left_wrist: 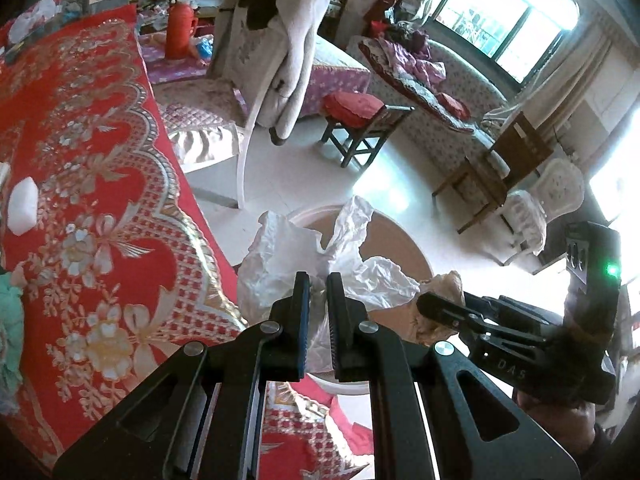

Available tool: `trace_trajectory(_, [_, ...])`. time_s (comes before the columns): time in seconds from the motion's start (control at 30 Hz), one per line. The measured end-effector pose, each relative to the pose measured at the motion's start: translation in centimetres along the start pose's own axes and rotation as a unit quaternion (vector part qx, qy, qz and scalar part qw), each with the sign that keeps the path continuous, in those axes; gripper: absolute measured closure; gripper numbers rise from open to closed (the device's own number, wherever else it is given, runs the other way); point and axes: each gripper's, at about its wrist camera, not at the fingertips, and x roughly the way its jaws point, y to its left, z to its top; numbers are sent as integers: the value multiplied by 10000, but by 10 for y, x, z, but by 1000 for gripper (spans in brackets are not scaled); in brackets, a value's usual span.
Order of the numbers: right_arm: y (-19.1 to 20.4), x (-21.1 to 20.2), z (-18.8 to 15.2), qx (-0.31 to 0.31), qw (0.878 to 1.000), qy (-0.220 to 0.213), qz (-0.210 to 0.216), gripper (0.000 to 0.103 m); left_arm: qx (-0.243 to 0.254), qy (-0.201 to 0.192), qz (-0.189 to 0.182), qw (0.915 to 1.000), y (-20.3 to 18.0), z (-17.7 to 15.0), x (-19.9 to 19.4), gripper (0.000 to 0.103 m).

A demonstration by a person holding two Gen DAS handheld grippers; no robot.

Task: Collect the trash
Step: 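Carry the tissue and paper with both tools over the beige bucket, then open both tools to drop the tissue and paper into the bucket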

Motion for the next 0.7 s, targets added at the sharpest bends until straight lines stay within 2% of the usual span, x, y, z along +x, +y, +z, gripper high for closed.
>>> trace_trajectory(0.2, [-10,7,-4,92,9999,84,-103,75,-82,108,-61,9999,-4,-2,16,97])
trace_trajectory(0.43, [-17,10,-6,163,9995,114,-262,75,-208,137,-312,9992,-3,-3,31,97])
trace_trajectory(0.57, [-21,13,-6,206,9990,112,-387,59,-294,220,-416,9985,-2,-3,40,95])
trace_trajectory(0.6, [-22,15,-7,220,9988,128,-430,58,-307,254,-392,9984,-2,-3,42,93])
trace_trajectory(0.67, [-25,16,-8,263,9985,161,-450,57,-370,316,-370,9981,1,-5,47,75])
trace_trajectory(0.7, [-27,16,-9,272,9984,172,-464,57,-401,319,-384,9979,2,-6,47,57])
